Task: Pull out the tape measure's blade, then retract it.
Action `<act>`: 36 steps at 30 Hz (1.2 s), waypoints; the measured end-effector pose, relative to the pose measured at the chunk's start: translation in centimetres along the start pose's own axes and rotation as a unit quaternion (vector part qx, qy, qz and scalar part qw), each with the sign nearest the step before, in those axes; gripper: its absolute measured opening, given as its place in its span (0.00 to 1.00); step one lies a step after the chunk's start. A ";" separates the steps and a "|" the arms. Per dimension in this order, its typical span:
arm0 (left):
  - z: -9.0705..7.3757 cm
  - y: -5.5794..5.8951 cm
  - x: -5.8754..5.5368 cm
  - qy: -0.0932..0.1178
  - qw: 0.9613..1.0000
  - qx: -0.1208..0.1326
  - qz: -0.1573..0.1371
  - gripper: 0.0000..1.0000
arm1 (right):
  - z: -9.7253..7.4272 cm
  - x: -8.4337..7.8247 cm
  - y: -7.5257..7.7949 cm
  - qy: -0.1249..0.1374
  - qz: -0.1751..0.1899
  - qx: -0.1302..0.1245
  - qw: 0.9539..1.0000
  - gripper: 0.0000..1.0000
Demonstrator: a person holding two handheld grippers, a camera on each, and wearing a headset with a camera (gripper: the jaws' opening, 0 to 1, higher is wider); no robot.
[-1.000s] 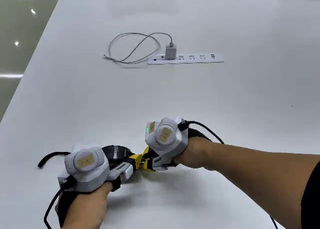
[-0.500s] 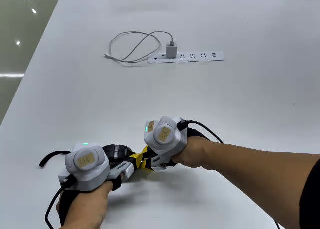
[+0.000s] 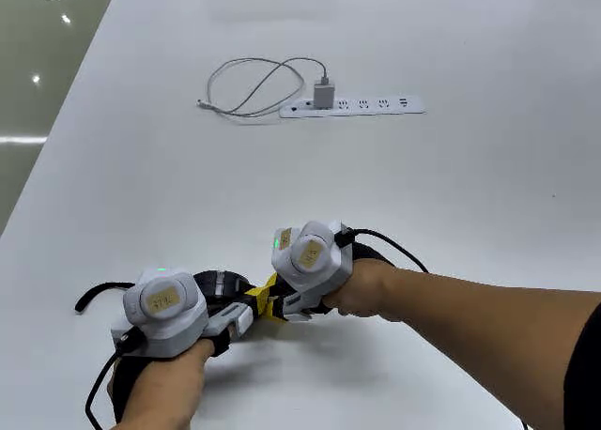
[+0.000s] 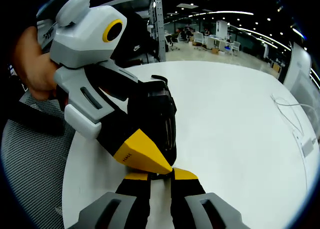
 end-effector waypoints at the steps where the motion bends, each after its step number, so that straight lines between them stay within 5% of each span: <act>1: 0.0 0.1 0.0 -0.001 1.000 0.002 -0.002 0.67 | 0.0 0.0 0.0 0.002 -0.004 -0.004 1.000 0.12; 12: -0.4 0.0 0.5 0.003 1.000 0.000 0.030 0.66 | -1.3 -1.4 -0.5 0.014 0.034 -0.029 0.999 0.14; 18: -1.2 0.0 0.9 0.014 0.998 -0.006 0.061 0.62 | -3.5 -2.6 -0.4 0.024 0.099 -0.048 0.994 0.16; 21: -1.6 -0.3 1.4 0.017 0.997 -0.013 0.078 0.63 | -4.6 -3.4 -0.5 0.021 0.103 -0.063 0.992 0.19; 28: -2.0 -1.6 2.5 0.011 0.993 -0.055 0.106 0.99 | -7.6 -5.6 -1.4 0.033 0.149 -0.083 0.985 0.26; 31: -2.3 -2.1 2.3 -0.014 0.990 -0.089 0.113 0.99 | -8.8 -6.5 -1.7 0.040 0.160 -0.094 0.982 0.30; 33: -2.5 -2.7 2.3 -0.022 0.988 -0.078 0.128 0.99 | -9.6 -7.2 -2.0 0.040 0.156 -0.101 0.982 0.33; 35: -2.6 -2.6 2.3 -0.016 0.983 -0.112 0.142 0.99 | -10.3 -7.7 -2.1 0.041 0.156 -0.110 0.981 0.35; 36: -2.9 -3.0 2.2 -0.025 0.985 -0.103 0.139 0.99 | -10.8 -8.1 -2.2 0.046 0.160 -0.116 0.979 0.36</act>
Point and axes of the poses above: the centre of the closed fingertips' face, and the gripper's own axes: z roughly forward along the fingers, y roughly to its right, x roughly out of its top, the point moved 10 cm from there along -z, roughly backward along the fingers, and after that the axes turned 6 degrees about -y, right-handed, at the moved point
